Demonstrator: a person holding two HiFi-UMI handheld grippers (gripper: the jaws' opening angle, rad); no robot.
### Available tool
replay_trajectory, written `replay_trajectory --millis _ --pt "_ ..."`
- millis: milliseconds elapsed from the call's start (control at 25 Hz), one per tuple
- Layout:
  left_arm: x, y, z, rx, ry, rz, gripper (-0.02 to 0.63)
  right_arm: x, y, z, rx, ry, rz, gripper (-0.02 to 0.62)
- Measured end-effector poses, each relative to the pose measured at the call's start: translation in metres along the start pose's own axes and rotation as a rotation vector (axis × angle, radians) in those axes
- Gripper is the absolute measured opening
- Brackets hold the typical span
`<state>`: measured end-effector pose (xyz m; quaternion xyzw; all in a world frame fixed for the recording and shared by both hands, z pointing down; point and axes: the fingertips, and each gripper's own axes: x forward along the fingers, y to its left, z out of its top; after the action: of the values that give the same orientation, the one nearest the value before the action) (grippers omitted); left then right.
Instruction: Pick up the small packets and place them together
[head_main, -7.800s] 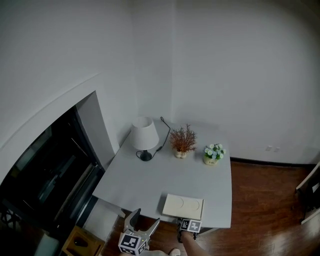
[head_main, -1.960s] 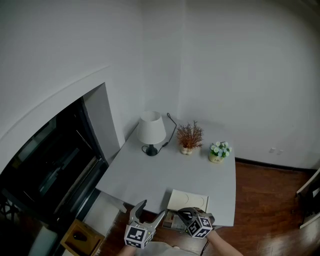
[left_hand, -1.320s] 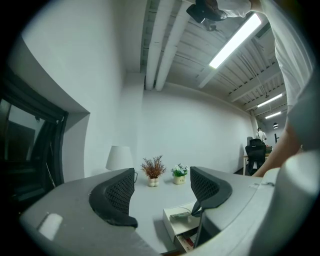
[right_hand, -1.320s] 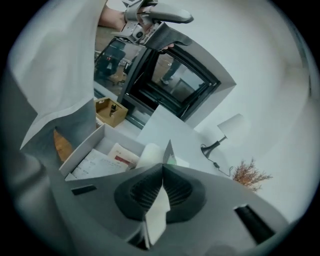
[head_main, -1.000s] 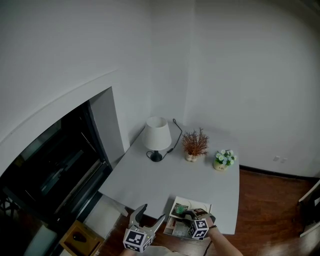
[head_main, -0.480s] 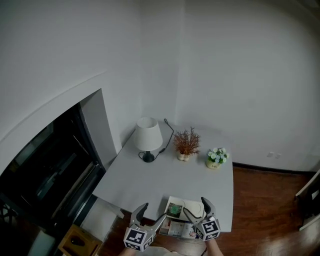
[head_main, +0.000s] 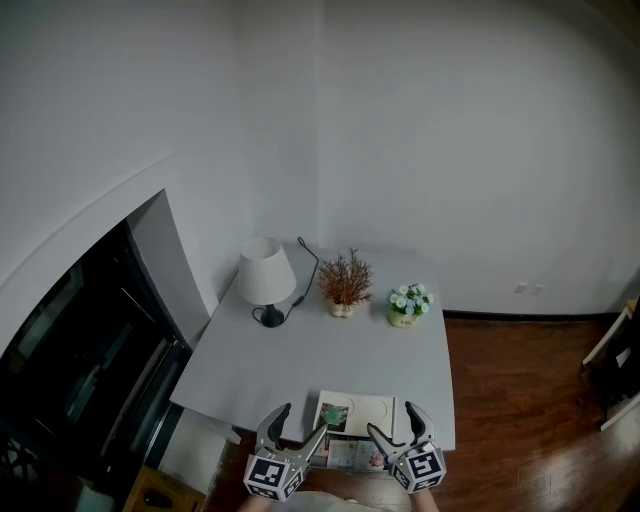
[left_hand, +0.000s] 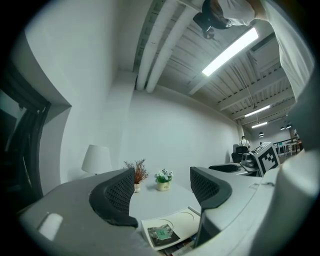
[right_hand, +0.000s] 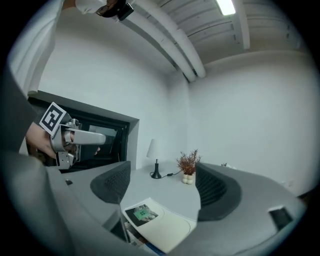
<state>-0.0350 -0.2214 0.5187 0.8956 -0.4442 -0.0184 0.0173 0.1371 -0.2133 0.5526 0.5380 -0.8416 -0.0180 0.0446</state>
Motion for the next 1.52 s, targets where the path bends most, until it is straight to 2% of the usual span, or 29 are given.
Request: replay_trajectory --millis 120,200,360,480,600,680,720,920,1160,1360,1520 --pt "0.005 -0.005 -0.009 -0.014 0.030 -0.015 0.325 -0.003 0.006 -0.009 -0.018 0.039 0.035 0.399" --pt "0.006 -0.007 -0.009 -0.014 0.027 -0.015 0.325 -0.002 0.010 -0.025 -0.046 0.113 0.077 0.399" --pt "0.004 -0.008 -0.008 -0.024 0.018 -0.002 0.325 -0.003 0.017 -0.090 -0.082 0.398 0.210 0.399" --pt "0.000 -0.007 -0.012 -0.020 0.031 0.004 0.325 -0.008 0.031 -0.135 -0.162 0.576 0.323 0.399" --pt "-0.006 -0.005 -0.018 -0.021 0.039 0.016 0.325 -0.014 0.041 -0.171 -0.245 0.720 0.401 0.397" --pt "-0.009 -0.006 -0.020 -0.023 0.040 0.021 0.325 -0.017 0.045 -0.187 -0.278 0.791 0.427 0.333" --pt "-0.011 -0.006 -0.020 -0.023 0.039 0.023 0.325 -0.018 0.046 -0.195 -0.288 0.819 0.443 0.331" --pt "-0.017 -0.005 -0.027 -0.024 0.054 0.033 0.325 -0.020 0.053 -0.228 -0.340 0.948 0.524 0.331" --pt "-0.023 -0.010 -0.036 -0.027 0.067 0.029 0.325 -0.026 0.048 -0.268 -0.599 1.104 0.584 0.324" --pt "-0.024 -0.011 -0.038 -0.026 0.064 0.027 0.322 -0.028 0.052 -0.279 -0.646 1.128 0.621 0.291" --pt "-0.025 -0.012 -0.037 -0.023 0.061 0.029 0.322 -0.025 0.050 -0.275 -0.629 1.080 0.593 0.248"
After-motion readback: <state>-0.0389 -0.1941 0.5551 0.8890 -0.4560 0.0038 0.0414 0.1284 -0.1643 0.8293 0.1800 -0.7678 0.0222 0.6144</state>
